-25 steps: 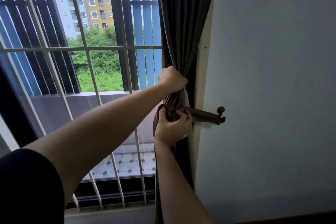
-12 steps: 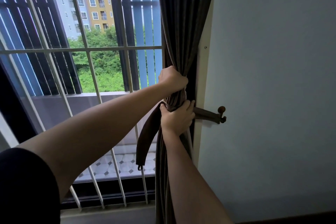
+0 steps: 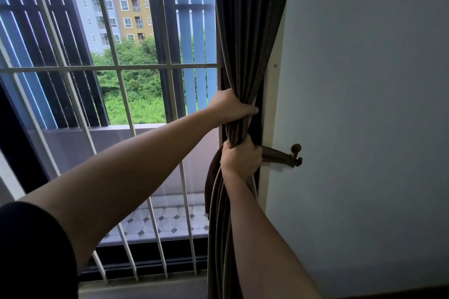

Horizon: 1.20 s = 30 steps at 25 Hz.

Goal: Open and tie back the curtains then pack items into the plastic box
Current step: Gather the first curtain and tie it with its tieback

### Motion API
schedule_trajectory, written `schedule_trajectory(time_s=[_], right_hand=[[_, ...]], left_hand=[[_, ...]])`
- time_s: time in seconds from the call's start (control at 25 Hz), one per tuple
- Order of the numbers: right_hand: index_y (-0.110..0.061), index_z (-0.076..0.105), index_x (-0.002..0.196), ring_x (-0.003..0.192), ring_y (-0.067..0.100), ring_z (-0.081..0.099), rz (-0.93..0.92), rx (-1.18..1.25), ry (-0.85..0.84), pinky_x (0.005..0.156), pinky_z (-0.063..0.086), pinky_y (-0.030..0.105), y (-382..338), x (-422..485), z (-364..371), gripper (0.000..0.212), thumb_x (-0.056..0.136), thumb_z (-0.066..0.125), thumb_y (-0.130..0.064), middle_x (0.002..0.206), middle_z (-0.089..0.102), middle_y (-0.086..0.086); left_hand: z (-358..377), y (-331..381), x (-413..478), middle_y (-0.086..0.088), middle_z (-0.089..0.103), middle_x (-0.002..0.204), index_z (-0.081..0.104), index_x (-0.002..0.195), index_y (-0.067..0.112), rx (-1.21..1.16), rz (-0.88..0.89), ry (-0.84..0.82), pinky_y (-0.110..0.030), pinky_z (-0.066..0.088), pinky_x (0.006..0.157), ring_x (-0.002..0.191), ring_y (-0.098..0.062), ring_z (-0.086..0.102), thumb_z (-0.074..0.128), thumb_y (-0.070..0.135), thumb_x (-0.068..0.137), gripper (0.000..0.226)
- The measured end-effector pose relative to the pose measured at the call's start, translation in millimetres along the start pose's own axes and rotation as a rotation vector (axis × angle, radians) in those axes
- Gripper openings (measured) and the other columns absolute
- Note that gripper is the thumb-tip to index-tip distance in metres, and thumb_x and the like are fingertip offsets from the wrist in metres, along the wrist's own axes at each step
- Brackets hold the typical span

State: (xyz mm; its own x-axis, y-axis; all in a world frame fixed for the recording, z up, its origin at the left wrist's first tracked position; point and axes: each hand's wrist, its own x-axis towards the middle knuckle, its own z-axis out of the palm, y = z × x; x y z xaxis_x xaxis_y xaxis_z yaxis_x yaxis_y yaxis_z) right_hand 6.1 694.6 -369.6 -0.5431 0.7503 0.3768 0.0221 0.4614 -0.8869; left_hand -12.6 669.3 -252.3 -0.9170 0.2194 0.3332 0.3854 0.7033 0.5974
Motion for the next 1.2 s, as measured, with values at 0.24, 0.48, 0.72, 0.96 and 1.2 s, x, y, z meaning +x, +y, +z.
schedule_trajectory(time_s=[0.24,0.48,0.72,0.96,1.2], right_hand=[[-0.008,0.065,0.104,0.095,0.033,0.059,-0.06,-0.042,-0.093,0.076,0.051,0.039,6,4,-8,0.033,0.079,0.07,-0.029,0.097,0.068,0.016],[-0.013,0.063,0.107,0.101,0.032,0.057,-0.044,-0.083,-0.18,0.079,0.05,0.039,11,8,-13,0.034,0.081,0.065,-0.033,0.099,0.068,0.013],[-0.01,0.066,0.104,0.099,0.032,0.062,-0.083,-0.145,-0.213,0.079,0.049,0.033,13,11,-27,0.033,0.082,0.064,-0.034,0.097,0.07,0.013],[-0.011,0.065,0.102,0.095,0.03,0.065,-0.156,-0.177,-0.342,0.076,0.044,0.026,19,18,-38,0.032,0.08,0.064,-0.034,0.097,0.071,0.01],[-0.01,0.063,0.111,0.102,0.03,0.063,-0.195,-0.103,-0.5,0.091,0.05,0.037,29,37,-44,0.048,0.075,0.072,-0.04,0.108,0.068,0.012]], left_hand=[[-28,-59,-17,0.001,0.064,0.107,0.06,0.112,0.025,-0.573,0.037,-0.413,-0.032,0.05,0.088,0.098,-0.014,0.062,0.047,0.07,0.079,0.057],[33,-144,-46,-0.002,0.054,0.129,0.047,0.133,0.017,-0.342,-0.082,-0.242,-0.025,0.049,0.082,0.102,-0.015,0.055,0.059,0.013,0.09,0.045],[60,-154,-40,-0.008,0.066,0.1,0.066,0.103,0.009,-0.072,0.122,-0.142,-0.039,0.05,0.088,0.097,-0.023,0.062,0.052,0.021,0.095,0.02],[59,-126,-19,-0.012,0.055,0.088,0.066,0.097,0.005,0.054,0.15,0.219,-0.028,0.04,0.065,0.077,-0.025,0.054,0.054,0.017,0.092,0.018],[95,-101,-27,-0.001,0.064,0.08,0.064,0.097,0.01,-0.556,-0.147,0.154,-0.022,0.049,0.065,0.074,-0.018,0.06,0.052,0.004,0.088,0.016]])
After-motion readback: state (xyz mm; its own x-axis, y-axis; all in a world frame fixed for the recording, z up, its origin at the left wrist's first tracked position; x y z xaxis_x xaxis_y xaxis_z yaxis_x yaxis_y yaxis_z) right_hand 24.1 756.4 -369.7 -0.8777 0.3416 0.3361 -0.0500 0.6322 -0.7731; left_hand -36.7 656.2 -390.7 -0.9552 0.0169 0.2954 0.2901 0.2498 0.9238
